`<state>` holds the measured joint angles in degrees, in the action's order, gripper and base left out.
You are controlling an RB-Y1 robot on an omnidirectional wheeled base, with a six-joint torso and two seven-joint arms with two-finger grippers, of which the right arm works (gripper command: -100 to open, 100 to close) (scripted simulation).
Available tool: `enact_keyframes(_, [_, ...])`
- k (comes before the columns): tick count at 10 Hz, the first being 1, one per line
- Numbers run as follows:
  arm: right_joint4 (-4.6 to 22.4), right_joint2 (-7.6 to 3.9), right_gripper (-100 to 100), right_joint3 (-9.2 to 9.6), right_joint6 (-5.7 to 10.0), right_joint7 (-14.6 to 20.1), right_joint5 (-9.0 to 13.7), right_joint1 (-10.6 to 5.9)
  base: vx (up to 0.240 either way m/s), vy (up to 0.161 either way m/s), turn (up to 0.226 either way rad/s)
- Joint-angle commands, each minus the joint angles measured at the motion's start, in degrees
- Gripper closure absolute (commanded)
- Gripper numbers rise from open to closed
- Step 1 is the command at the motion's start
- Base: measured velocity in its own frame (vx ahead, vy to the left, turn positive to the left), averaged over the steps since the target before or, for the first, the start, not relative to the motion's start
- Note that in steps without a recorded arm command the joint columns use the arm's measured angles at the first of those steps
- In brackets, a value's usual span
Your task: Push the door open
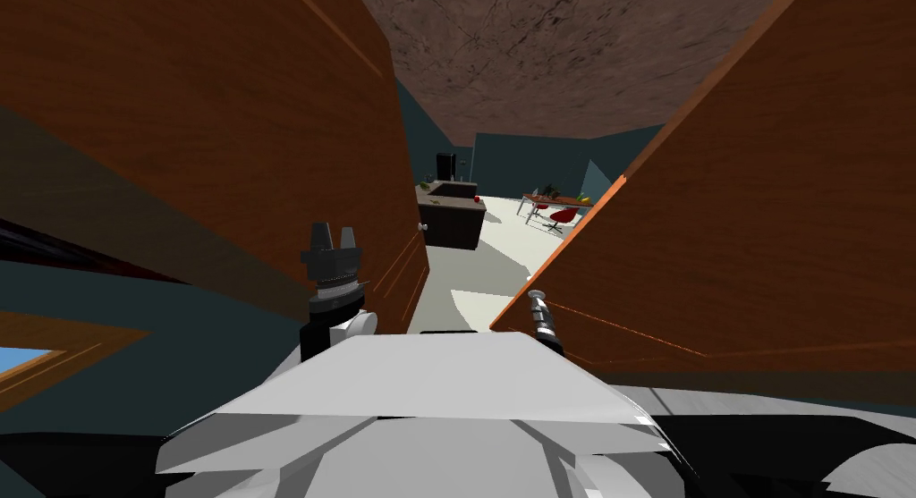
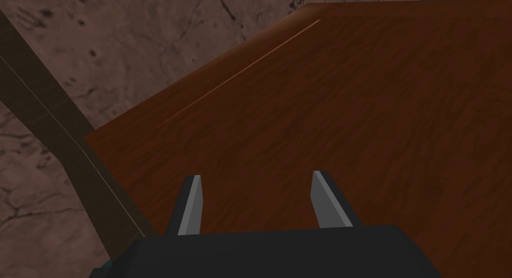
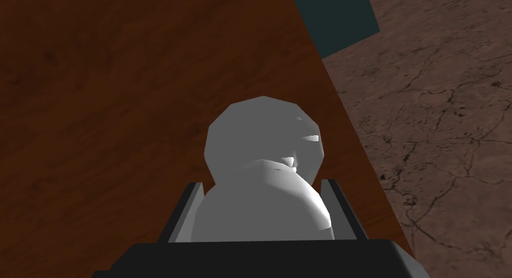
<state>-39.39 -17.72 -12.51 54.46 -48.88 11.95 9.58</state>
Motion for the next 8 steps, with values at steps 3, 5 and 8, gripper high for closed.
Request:
enact_keyframes(3, [-0.5,0.33,100,-0.17,0.07,5.0,1.2,-0.12,0.045,-0.027,-0.007])
enact_keyframes(5, [-0.9,0.66,100,-0.12,-0.03,7.3,1.8,-0.09,0.036,-0.022,-0.002])
enact_keyframes(8, [-1.6,1.34,100,-0.03,-0.25,11.8,2.9,-0.04,0.044,-0.028,-0.011])
